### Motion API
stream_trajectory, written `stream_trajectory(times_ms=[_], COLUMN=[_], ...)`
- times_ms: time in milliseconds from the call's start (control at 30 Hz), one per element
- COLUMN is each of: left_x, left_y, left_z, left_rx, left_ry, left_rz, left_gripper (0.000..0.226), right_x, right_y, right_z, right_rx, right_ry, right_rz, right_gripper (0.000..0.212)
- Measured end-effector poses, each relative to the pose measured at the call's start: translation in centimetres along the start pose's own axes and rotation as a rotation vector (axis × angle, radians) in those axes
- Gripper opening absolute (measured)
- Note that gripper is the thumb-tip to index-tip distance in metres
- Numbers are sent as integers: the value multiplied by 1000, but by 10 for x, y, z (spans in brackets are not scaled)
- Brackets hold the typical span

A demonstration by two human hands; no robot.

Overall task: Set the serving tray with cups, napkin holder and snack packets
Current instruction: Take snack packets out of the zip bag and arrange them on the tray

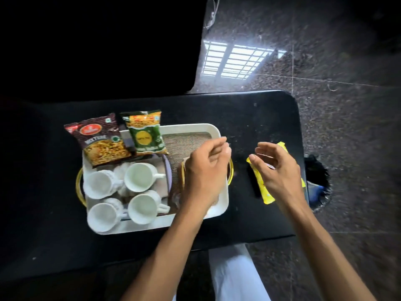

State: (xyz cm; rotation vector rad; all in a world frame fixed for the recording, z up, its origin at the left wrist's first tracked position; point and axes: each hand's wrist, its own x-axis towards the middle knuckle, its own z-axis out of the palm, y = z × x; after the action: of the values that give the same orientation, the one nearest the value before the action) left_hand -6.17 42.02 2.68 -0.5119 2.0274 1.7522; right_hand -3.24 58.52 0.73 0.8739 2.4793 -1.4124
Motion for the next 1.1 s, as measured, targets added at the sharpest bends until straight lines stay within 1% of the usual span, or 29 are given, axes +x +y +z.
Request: stream_trajectory(times_ms=[100,200,300,400,467,533,600,700,767,800,867,933,1000,1100], left_x=[-8,-16,-21,-22,-20,-18,-16,-12,-9,-7,-1,8,20,38], left_y=[-10,-23,-35,-44,-48,-52,-53,-51,-45,-39,-25,-6,12,36], left_z=[46,81,107,123,130,134,135,133,129,125,115,101,86,65], left_rx=[38,136,226,273,305,320,337,392,452,484,540,602,700,903], left_ry=[-75,-130,-171,-181,-181,-176,-174,-197,-199,-180,-128,-118,-187,-368], left_rz=[-37,-66,-111,-153,-166,-175,-172,-135,-64,7,221,412,522,617], left_gripper=[31,32,33,33,33,34,33,32,34,35,36,39,47,61], right_x=[1,4,11,22,30,38,43,47,51,53,56,58,60,63], right_y=[25,49,72,92,100,104,106,104,97,91,76,57,34,-2], right_z=[-30,-54,-73,-85,-87,-86,-85,-86,-88,-89,-91,-91,-89,-84], right_rx=[2,-25,-143,-344,-432,-460,-465,-462,-406,-371,-315,-319,-365,-428], right_ry=[7,1,31,53,-22,-122,-186,-183,-183,-191,-216,-227,-246,-323], right_rz=[8,13,-11,-39,5,72,75,29,2,-22,-111,-249,-395,-570], right_gripper=[28,35,37,50,63,68,64,50,40,35,29,26,23,21])
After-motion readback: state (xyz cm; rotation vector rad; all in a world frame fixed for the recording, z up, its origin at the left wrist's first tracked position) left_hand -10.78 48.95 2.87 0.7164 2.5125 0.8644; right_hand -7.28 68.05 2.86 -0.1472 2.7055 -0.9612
